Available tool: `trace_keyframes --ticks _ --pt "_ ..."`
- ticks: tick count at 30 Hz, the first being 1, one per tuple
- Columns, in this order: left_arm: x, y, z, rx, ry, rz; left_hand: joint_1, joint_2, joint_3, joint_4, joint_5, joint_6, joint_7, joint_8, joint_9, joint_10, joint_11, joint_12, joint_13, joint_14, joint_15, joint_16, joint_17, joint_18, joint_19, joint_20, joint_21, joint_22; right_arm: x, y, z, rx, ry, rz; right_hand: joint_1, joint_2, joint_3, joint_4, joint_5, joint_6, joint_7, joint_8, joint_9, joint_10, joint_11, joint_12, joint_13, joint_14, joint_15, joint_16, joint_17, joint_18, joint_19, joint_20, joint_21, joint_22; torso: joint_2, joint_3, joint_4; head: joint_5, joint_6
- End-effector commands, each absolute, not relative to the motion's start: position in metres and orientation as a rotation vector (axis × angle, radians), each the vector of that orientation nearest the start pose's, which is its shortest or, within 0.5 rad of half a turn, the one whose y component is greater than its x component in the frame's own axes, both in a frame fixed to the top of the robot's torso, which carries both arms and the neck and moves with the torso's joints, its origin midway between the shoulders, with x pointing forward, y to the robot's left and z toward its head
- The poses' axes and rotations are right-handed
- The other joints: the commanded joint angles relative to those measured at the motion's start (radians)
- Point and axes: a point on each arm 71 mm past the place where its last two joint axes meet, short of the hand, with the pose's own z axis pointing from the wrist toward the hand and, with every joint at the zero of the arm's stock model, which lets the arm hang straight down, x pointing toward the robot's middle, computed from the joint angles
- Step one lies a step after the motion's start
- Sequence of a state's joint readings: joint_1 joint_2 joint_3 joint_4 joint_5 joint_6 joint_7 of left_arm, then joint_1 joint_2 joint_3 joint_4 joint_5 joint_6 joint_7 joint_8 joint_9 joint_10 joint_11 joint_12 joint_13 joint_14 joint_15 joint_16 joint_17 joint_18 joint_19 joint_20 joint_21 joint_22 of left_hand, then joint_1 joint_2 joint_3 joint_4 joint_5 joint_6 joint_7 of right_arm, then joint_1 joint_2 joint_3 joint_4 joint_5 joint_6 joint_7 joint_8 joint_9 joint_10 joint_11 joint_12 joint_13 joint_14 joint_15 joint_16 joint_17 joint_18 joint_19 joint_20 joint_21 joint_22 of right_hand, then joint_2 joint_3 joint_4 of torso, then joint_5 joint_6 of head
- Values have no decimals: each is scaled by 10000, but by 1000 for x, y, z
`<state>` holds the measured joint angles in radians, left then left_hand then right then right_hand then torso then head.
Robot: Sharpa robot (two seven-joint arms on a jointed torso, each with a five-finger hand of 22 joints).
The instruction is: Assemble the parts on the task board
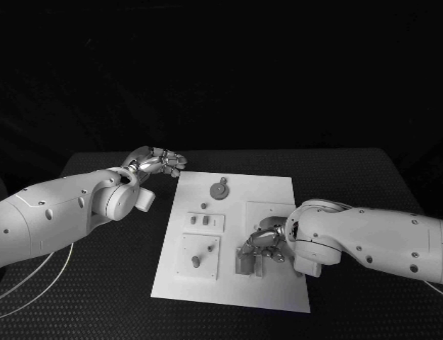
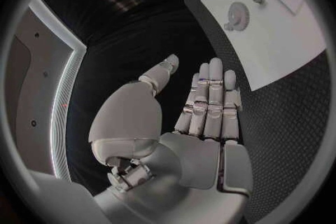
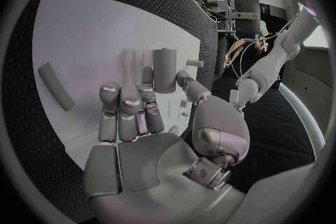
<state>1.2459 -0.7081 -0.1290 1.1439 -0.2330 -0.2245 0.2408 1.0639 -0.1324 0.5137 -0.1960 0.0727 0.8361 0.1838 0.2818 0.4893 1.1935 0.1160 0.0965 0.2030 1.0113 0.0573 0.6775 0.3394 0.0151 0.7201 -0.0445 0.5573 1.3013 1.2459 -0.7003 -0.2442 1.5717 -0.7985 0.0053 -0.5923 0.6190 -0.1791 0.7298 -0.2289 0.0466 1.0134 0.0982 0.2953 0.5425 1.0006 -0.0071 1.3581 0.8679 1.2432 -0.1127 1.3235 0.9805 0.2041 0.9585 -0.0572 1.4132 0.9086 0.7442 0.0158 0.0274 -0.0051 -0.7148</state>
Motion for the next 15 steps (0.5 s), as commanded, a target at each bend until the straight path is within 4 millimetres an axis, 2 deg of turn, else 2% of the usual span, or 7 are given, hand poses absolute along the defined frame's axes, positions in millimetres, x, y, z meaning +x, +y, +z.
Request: trace_keyframes --ticks 1,9,15 --pt "548 252 -211 -9427 16062 -12075 -46 -60 11 62 -31 -49 -3 58 -17 61 -17 -39 -11 41 1 -51 15 117 62 25 -37 9 428 -146 -277 2785 25566 4799 -48 -64 -95 2 20 -140 70 -54 11 -65 18 -37 17 -74 15 -41 21 577 -67 -1 -8 -13 -3 -2 -3 -1 -8" --pt "548 252 -211 -9431 16060 -12064 -44 -61 13 66 -31 -48 -3 60 -17 63 -17 -40 -11 42 1 -55 22 117 63 25 -40 13 427 -146 -277 2703 25652 4811 -215 -168 -330 55 21 -168 75 -58 34 -89 23 -48 46 -87 19 -54 47 577 -92 -6 -14 -17 1 0 2 1 -39" --pt "548 253 -211 -9429 16063 -12067 -42 -62 15 68 -31 -46 -4 63 -18 64 -17 -40 -11 42 1 -58 27 117 63 25 -43 15 428 -147 -277 2717 25635 4789 -280 -225 -420 85 22 -177 74 -57 46 -98 22 -54 60 -94 19 -61 60 577 -105 -13 -18 -19 -1 -4 1 -20 -20"
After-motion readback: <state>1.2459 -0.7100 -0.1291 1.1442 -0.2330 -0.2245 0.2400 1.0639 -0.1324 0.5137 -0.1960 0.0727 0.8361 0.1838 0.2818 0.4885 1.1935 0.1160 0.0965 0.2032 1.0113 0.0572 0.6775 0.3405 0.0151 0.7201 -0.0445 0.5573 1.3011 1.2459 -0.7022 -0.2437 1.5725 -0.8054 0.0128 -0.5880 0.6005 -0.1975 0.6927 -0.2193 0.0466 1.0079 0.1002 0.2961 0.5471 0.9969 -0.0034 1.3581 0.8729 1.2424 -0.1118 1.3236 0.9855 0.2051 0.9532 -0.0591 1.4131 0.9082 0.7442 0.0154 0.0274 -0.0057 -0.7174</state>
